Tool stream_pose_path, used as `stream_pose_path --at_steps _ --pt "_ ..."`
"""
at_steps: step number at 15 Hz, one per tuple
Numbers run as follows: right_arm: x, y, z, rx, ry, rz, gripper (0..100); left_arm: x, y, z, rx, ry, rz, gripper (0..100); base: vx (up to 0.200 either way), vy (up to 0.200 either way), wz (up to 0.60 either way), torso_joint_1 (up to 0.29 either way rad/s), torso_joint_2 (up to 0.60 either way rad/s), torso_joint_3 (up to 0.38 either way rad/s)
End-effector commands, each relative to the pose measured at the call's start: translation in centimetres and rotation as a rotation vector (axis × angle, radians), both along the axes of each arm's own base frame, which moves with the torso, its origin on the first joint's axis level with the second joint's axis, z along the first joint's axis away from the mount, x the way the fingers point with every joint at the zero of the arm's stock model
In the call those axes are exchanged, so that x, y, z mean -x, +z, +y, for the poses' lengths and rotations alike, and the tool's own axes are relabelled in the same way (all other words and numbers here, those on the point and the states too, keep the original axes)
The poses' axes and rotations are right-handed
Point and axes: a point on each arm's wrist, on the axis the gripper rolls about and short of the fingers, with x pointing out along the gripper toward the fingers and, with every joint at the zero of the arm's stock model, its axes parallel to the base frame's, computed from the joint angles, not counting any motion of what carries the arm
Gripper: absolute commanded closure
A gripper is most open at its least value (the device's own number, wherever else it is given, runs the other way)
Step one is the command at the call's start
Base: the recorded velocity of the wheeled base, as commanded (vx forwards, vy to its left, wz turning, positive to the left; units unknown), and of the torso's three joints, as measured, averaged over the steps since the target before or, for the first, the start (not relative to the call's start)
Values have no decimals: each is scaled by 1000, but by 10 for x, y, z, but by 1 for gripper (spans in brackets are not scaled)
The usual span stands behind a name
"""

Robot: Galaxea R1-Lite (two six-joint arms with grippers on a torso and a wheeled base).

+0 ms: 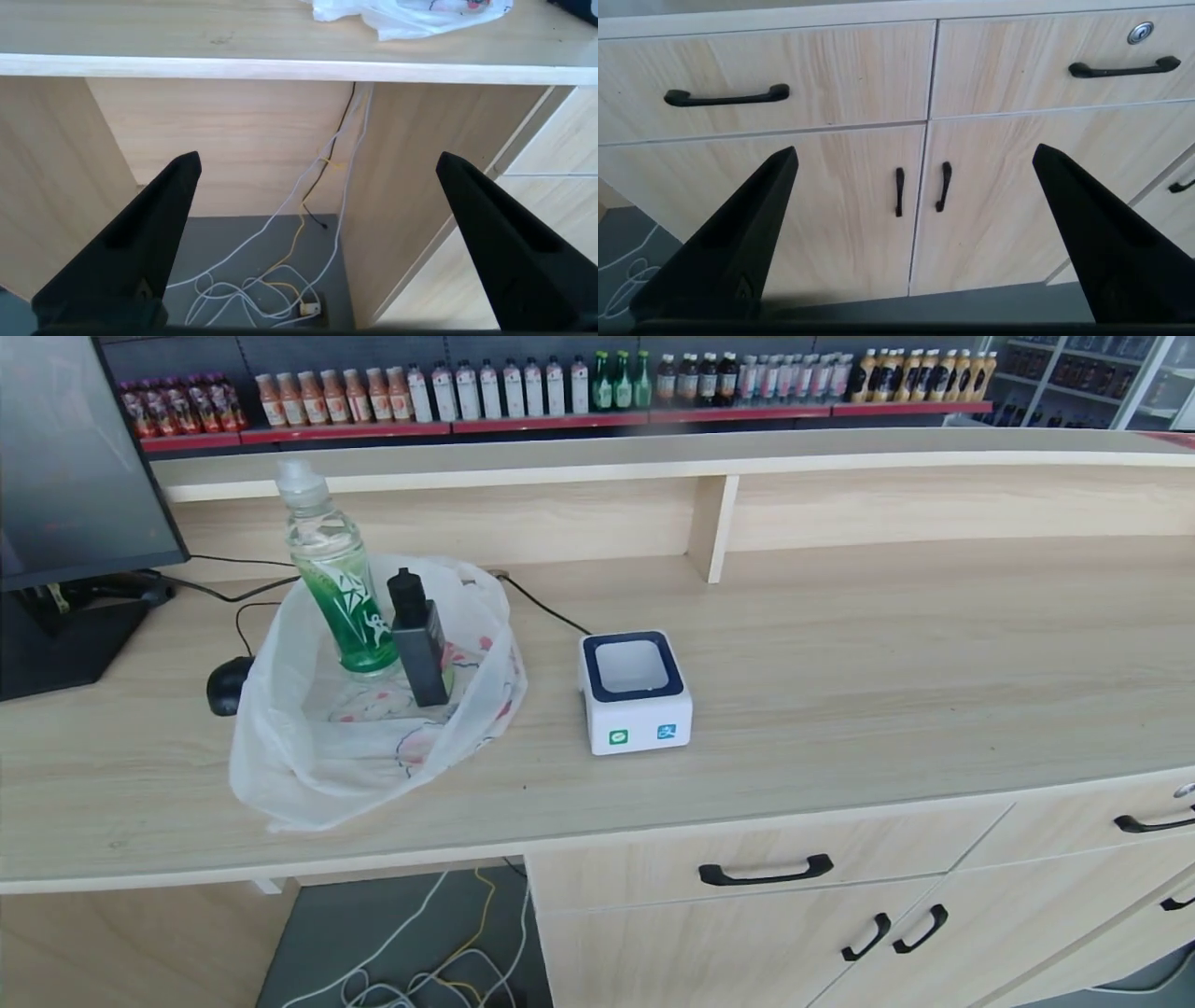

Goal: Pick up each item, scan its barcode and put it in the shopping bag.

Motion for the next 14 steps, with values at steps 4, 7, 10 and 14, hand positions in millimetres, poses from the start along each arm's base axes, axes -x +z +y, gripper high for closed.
stream_pose_path --at_steps 4,7,10,14 --pt "0 0 0 2 0 1 0 0 0 0 0 0 0 0 0 0 0 0 0 0" --pt "0 0 0 -1 0 1 0 0 0 0 0 0 0 0 0 0 0 0 0 0" --pt "0 0 0 -1 0 1 0 0 0 0 -2 0 0 0 0 0 0 0 0 0" --pt "0 0 0 2 0 1 0 0 0 0 0 0 0 0 0 0 0 0 0 0"
